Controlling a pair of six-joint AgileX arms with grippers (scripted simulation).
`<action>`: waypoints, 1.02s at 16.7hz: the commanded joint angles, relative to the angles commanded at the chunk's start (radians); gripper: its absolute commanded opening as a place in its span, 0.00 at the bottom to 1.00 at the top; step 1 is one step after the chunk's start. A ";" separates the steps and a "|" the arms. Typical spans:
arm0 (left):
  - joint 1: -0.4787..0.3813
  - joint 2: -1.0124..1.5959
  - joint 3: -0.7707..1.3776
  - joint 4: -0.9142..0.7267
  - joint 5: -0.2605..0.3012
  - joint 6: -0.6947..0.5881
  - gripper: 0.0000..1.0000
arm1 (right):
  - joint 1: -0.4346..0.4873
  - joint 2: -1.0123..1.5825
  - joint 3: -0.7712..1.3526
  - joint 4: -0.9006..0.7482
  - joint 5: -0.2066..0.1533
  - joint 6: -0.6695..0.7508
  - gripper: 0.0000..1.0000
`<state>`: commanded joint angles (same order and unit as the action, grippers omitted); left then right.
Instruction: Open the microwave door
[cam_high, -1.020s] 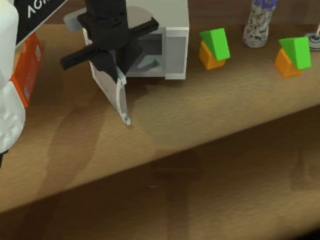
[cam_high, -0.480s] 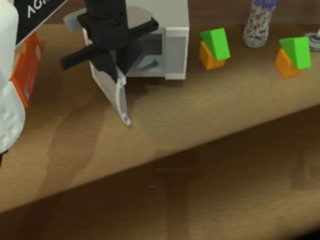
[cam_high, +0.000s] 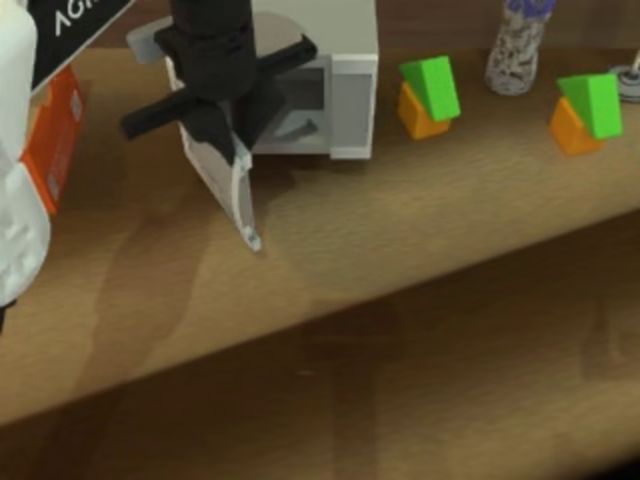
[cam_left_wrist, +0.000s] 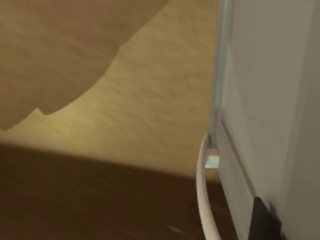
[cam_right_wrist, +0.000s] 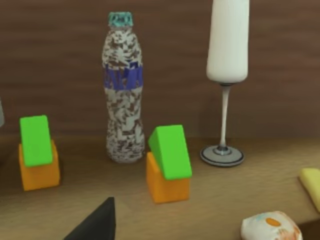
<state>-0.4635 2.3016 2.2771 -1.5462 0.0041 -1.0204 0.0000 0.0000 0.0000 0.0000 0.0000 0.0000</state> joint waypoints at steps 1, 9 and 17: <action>-0.004 -0.006 0.000 0.001 0.001 0.000 0.00 | 0.000 0.000 0.000 0.000 0.000 0.000 1.00; 0.034 -0.096 -0.158 0.064 -0.001 0.043 0.00 | 0.000 0.000 0.000 0.000 0.000 0.000 1.00; 0.038 -0.104 -0.173 0.069 -0.001 0.046 0.00 | 0.000 0.000 0.000 0.000 0.000 0.000 1.00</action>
